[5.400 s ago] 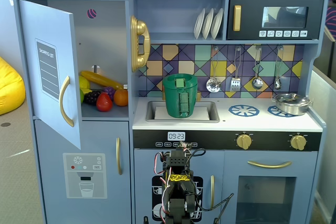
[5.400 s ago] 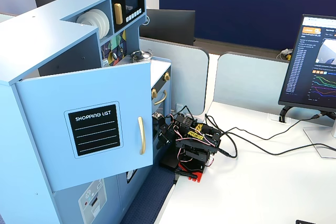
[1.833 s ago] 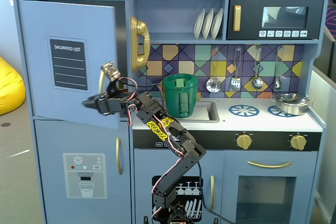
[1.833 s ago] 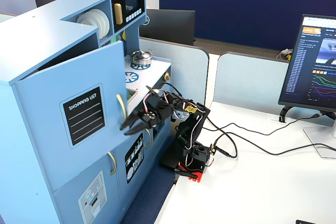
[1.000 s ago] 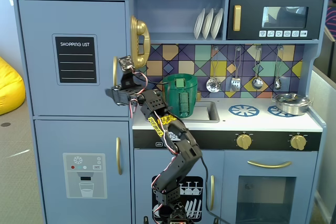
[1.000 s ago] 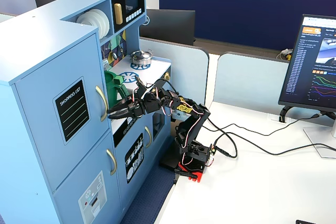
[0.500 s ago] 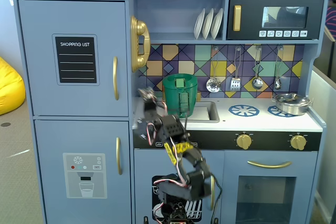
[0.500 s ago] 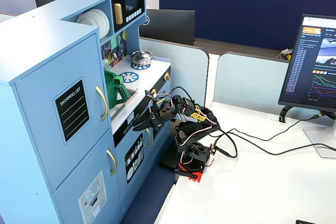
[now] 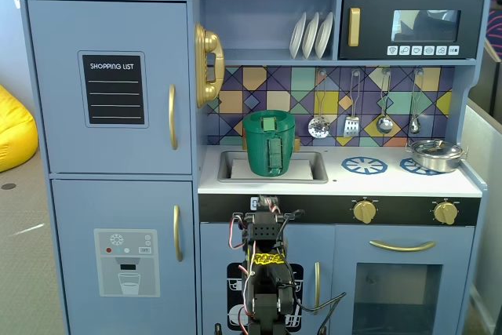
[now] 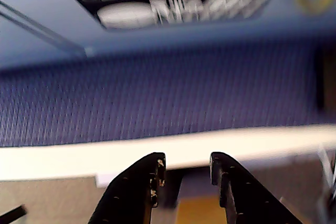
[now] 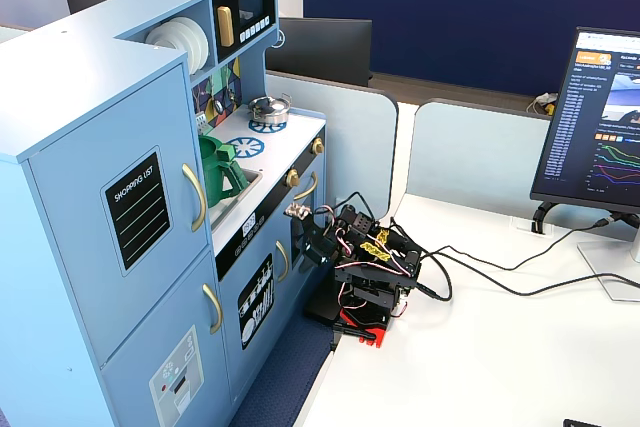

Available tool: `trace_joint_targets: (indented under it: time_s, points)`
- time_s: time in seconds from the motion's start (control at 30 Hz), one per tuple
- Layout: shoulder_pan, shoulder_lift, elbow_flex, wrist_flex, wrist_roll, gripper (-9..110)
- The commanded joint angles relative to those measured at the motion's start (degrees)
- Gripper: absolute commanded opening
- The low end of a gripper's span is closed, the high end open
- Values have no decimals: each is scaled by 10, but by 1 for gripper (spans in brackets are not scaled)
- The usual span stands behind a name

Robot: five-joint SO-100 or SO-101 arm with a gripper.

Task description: Close the left cabinet door

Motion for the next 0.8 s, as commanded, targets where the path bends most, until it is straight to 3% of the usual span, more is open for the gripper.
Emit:
trace_joint_targets:
  time_s: [0.0,0.43,0.77]
  points:
    - [9,8,33,12,42,0]
    - [-2,8,114,61,51,0]
    - [4,9,115,83,-5,2]
